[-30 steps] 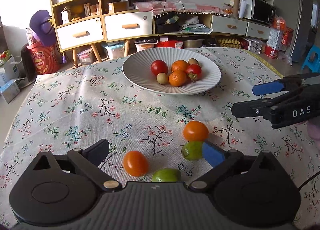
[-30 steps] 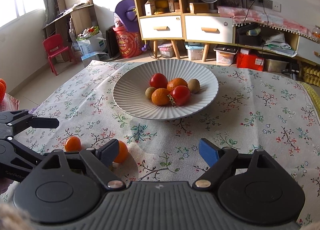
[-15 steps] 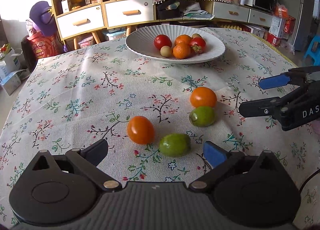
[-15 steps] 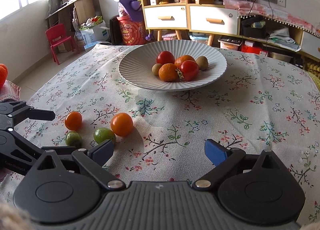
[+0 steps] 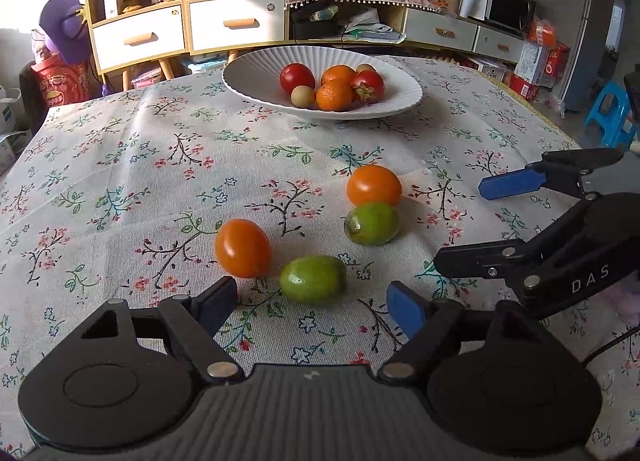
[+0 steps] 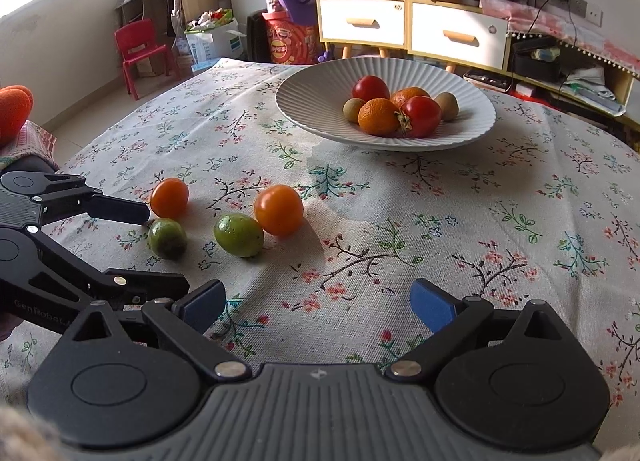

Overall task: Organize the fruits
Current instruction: 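Move both open tools back toward the limes and orange tomatoes, then grasp a green lime with the left tool while the right tool grasps another lime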

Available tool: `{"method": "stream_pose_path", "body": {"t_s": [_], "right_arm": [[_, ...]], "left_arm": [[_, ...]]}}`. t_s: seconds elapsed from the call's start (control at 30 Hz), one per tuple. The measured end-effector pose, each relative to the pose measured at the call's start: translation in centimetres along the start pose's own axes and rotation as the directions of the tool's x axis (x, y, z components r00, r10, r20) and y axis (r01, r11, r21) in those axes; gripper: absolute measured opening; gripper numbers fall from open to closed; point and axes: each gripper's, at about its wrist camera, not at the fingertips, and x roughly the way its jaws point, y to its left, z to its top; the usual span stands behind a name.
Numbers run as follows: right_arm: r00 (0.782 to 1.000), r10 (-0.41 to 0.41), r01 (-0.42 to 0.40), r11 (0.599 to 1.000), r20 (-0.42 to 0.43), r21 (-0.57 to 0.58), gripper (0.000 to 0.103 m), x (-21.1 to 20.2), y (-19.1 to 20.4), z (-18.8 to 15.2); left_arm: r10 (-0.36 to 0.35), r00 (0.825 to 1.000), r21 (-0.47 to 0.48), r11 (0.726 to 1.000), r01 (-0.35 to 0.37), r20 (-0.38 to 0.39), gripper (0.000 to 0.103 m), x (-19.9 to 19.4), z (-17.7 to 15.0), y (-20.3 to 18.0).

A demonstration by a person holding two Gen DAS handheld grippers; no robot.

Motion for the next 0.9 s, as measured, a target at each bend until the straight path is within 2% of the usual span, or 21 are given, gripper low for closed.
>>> {"method": "stream_pose_path", "body": {"t_s": [0.23, 0.43, 0.53, 0.67, 0.9], "right_arm": [[1.0, -0.003, 0.003, 1.0, 0.002, -0.012, 0.099, -0.1, 0.1, -0.2], [1.0, 0.002, -0.001, 1.0, 0.008, -0.022, 0.099, 0.0, 0.6, 0.0], [1.0, 0.007, -0.007, 1.0, 0.012, -0.029, 0.098, 0.0, 0.9, 0.1], [1.0, 0.024, -0.023, 0.999, 0.019, -0.034, 0.094, 0.1, 1.3, 0.4], [0.998, 0.064, -0.063, 0.997, 0.006, -0.053, 0.08, 0.8, 2.8, 0.9]], "left_arm": [[-0.039, 0.999, -0.052, 0.998, 0.04, 0.017, 0.06, -0.2, 0.3, 0.4], [-0.041, 0.999, -0.08, 0.996, 0.042, 0.013, 0.03, -0.3, 0.5, 0.7], [-0.038, 0.999, -0.085, 0.996, 0.038, -0.004, 0.028, -0.5, 0.8, 0.9], [0.005, 1.0, -0.049, 0.999, -0.005, -0.007, 0.028, -1.1, 0.9, 1.0], [0.052, 0.999, -0.024, 0.998, -0.053, -0.015, 0.028, -1.9, 0.7, 1.6]]}}
